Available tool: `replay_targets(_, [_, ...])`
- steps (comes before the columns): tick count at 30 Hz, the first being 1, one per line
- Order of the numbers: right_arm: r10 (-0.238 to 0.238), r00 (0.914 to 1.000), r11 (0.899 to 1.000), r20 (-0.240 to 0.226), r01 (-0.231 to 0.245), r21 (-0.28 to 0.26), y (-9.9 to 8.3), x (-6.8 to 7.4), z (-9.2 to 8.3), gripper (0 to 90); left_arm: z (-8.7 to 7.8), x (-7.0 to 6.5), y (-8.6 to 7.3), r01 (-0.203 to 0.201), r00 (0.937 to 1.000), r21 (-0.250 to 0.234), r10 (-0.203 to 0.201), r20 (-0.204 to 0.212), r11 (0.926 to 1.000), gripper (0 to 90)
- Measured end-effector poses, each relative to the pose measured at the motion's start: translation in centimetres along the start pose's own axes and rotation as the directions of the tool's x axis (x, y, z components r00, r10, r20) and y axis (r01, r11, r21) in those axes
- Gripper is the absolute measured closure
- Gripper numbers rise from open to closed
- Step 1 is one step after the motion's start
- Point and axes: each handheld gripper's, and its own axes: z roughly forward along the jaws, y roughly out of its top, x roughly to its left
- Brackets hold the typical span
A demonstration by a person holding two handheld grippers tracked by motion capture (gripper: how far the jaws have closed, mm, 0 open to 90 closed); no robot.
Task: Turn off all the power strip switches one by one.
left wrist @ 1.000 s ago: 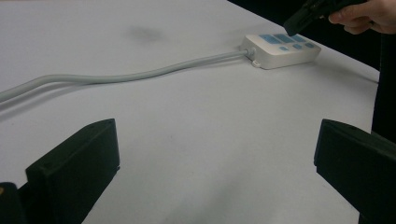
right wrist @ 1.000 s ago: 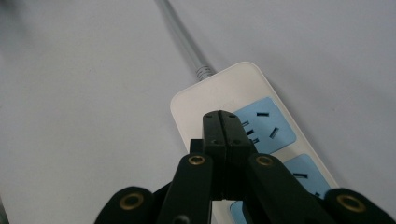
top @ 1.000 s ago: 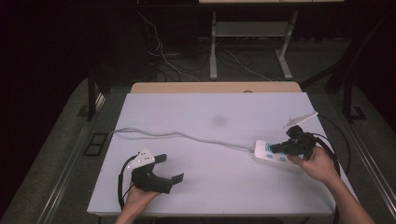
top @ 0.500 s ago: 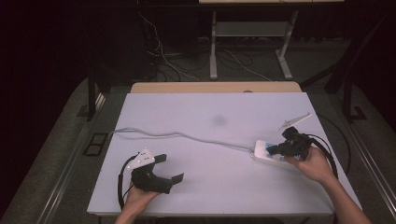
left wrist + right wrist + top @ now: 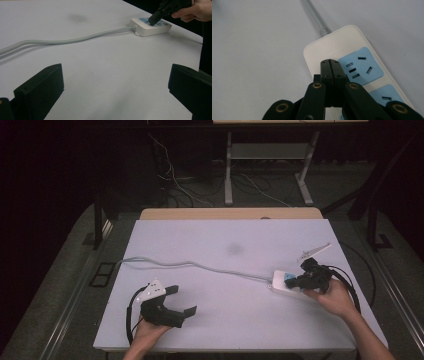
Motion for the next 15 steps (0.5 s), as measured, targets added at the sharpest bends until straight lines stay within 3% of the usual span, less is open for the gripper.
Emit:
replay_targets(12, [0.007,0.9999,1.0,-0.013,-0.007,-0.008,-0.28,-0.25,-0.08,89.9,0.03,-0.05,-0.01,0.001,1.0,0.0,-0.001,0.004,1.0,0.0])
replay_targets(15, [0.02,0.9992,1.0,-0.035,-0.02,-0.011,-0.32,-0.59,-0.06,90.0,-0.01,-0.1,0.0,-0.002,1.0,-0.001,0.002,0.005,1.0,0.0])
